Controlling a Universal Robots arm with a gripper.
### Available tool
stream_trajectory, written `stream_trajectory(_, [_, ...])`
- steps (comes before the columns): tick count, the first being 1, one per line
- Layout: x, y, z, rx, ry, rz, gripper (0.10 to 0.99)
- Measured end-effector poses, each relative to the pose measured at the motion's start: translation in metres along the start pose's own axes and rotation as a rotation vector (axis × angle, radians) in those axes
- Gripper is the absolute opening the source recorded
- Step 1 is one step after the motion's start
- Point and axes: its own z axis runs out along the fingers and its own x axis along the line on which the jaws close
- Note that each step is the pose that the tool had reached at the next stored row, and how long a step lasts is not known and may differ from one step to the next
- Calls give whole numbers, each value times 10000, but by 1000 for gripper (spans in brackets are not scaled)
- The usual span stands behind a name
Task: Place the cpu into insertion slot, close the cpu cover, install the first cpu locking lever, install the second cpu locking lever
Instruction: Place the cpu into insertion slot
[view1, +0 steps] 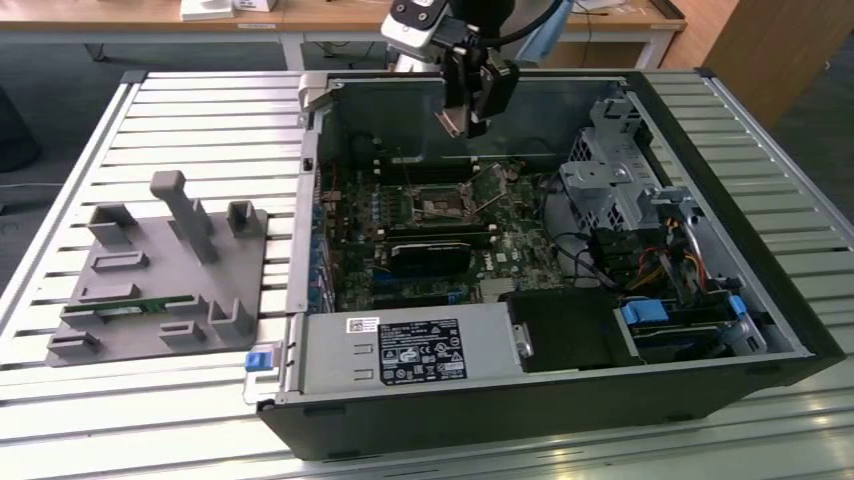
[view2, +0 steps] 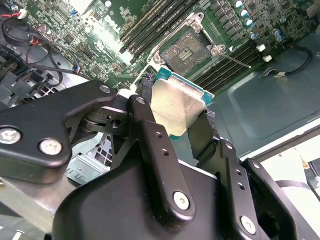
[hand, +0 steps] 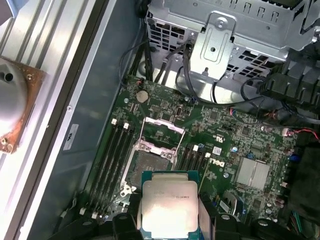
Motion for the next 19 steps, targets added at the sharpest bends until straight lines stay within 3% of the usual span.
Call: stream_trajectory(19, [-2, -8, 81, -1, -9, 66, 537])
